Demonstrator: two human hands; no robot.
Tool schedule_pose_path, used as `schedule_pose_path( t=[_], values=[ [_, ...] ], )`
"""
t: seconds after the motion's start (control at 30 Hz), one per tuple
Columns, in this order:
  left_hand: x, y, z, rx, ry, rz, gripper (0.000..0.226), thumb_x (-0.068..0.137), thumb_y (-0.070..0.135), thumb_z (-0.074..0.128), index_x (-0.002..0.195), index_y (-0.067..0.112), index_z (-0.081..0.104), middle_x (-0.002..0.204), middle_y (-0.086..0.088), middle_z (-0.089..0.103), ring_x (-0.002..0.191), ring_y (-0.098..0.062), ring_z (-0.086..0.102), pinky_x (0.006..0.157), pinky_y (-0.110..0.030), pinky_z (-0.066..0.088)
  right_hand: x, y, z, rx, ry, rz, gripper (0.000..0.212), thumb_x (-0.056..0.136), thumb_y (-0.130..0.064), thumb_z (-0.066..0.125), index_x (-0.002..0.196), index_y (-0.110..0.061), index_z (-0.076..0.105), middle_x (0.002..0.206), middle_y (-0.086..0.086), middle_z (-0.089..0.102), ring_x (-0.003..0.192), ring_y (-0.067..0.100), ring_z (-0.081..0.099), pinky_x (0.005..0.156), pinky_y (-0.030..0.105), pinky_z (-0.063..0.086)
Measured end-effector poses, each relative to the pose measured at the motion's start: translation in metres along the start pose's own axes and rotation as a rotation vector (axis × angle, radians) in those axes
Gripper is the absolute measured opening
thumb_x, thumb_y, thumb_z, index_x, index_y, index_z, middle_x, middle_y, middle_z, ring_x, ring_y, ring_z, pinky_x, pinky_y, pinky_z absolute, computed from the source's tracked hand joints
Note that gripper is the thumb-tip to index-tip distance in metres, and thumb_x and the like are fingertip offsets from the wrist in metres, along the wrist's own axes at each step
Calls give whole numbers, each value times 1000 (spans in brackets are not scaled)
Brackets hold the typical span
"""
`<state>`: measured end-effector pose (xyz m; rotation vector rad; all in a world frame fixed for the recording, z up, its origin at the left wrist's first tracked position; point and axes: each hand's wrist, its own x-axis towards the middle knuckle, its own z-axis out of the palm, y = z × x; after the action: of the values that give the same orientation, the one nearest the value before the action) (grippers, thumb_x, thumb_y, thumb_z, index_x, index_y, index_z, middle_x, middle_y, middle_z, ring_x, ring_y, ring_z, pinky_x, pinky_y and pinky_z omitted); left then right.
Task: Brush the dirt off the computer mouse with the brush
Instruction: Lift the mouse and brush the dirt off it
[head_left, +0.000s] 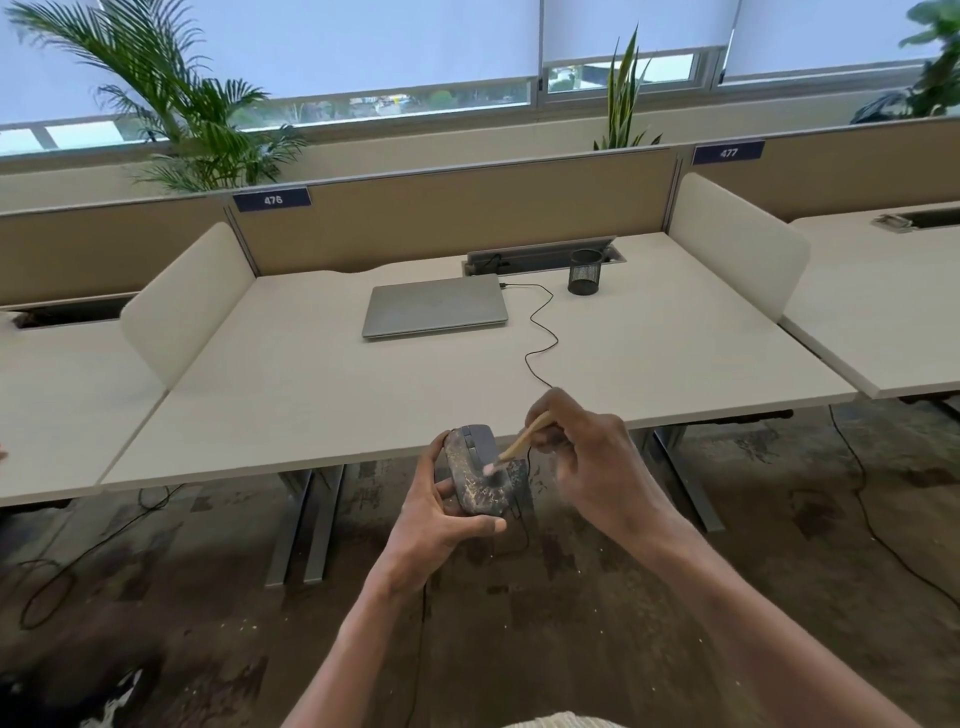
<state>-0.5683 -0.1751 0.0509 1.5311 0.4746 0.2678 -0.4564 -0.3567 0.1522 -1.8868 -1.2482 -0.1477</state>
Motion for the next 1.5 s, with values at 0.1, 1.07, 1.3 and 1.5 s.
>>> schedule_pose_path(
  t=[0.1, 1.07, 1.3, 1.5],
  values=[
    [4, 2, 1, 12, -6, 7, 131, 51, 19, 102, 151, 52, 24, 131, -17, 67, 110, -30, 75, 102, -56, 56, 10, -1, 0, 2, 25, -14, 22, 92, 9, 58, 107, -7, 57, 89, -4, 66, 78, 0, 64, 68, 2, 46],
    [4, -3, -4, -24, 8, 35, 132, 51, 12, 101, 154, 46, 27, 132, -16, 67, 114, -29, 73, 100, -52, 58, 3, 0, -3, 4, 37, -32, 22, 91, 7, 59, 107, -8, 58, 88, -3, 67, 80, 7, 67, 69, 10, 53],
    [2, -1, -5, -59, 16, 25, 136, 48, 8, 99, 158, 40, 26, 130, -16, 68, 113, -28, 74, 98, -48, 59, -8, 8, 7, 14, -14, -20, 29, 91, 9, 59, 105, -15, 55, 87, -4, 67, 82, 4, 66, 69, 10, 51],
    [3, -2, -6, -83, -12, 32, 131, 54, -1, 95, 157, 41, 26, 130, -17, 68, 111, -30, 74, 90, -36, 62, -3, 17, 0, 194, 175, 96, 31, 90, 18, 51, 102, -9, 58, 87, 3, 71, 82, 8, 72, 72, 21, 60]
  ],
)
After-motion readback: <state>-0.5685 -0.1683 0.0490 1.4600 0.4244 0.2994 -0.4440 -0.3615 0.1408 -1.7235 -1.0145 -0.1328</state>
